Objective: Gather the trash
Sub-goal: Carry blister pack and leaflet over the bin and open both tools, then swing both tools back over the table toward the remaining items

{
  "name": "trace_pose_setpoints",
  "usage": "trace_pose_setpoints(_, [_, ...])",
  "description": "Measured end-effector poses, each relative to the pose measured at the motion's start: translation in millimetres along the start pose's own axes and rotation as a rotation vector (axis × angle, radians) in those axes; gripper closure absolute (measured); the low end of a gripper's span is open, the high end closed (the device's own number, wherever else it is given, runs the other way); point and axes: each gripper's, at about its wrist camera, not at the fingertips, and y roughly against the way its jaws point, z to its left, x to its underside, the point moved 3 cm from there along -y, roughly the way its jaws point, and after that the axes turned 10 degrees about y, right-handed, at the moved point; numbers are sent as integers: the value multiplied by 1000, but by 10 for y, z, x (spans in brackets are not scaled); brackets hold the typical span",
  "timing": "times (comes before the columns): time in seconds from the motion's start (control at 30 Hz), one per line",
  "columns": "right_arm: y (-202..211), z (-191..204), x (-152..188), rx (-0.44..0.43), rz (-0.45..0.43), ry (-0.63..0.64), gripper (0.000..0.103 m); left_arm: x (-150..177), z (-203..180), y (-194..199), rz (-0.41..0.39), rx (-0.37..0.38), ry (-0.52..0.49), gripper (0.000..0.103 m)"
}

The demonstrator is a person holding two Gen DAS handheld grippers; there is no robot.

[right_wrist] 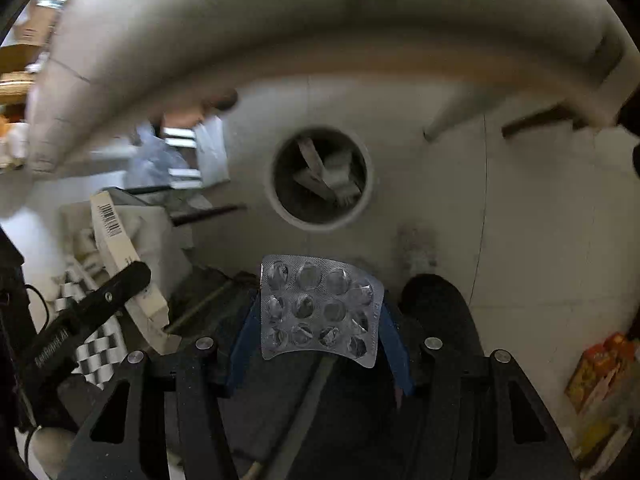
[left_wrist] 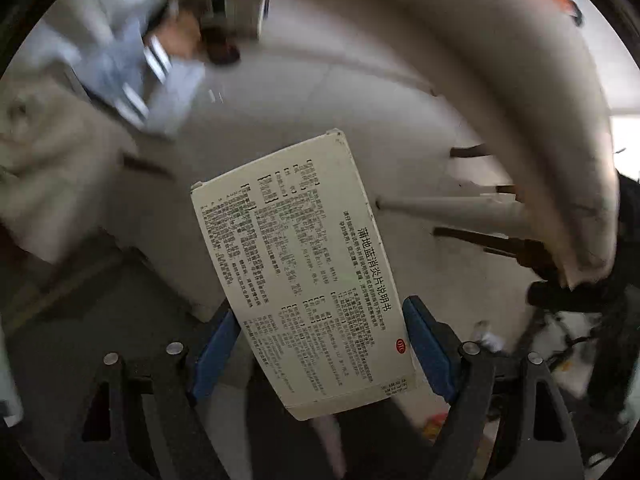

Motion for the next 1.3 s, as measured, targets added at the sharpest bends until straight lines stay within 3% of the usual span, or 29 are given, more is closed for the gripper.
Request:
trace_pose_setpoints(0.2, [-1238,-412,-282,-23,-9,-48,44,-647,126,-1401,122,65,21,23])
trace_pose_setpoints(0.4, [-2316,-632,-840,-48,-3,-57,44,-1101,225,-2293,162,161,35,21])
trace_pose_setpoints(0.43, [-2465,-636,-937,-53,-4,-48,44,-1156,236,-2417,167,160,34,17])
trace_pose_setpoints(0.47, [-2606,-637,-1029,-58,-11,-38,43,-1179,254,-2477,163,154,29,7])
trace_pose_setpoints(0.53, [-2796,-631,-1163,-66,-20,-21,43,-1233,282,-2585,142,123,20,1])
trace_pose_setpoints(0.67, [-3050,-585,-1327,-85,-34,-23,37,-1246,513,-2608,98,64,41,1])
trace_pose_setpoints(0.8, [-3153,-519,-1412,-146,-36,-36,27,-1127,692,-2383,-28,-79,31,1])
trace_pose_setpoints(0.9, [-3095,-507,-1386,-130,-37,-16,2,-1026,767,-2195,-107,-197,6,1])
trace_pose_setpoints(1.0, [-2992,-487,-1329,-111,-42,8,2,-919,830,-2031,-140,-236,-10,1])
trace_pose_setpoints(1.1, [-2896,-451,-1261,-52,-43,44,2,-807,815,-1920,-150,-261,-20,1])
trace_pose_setpoints(1.3, [-2614,-396,-1106,171,-78,134,2,-594,689,-1795,-161,-314,-53,1])
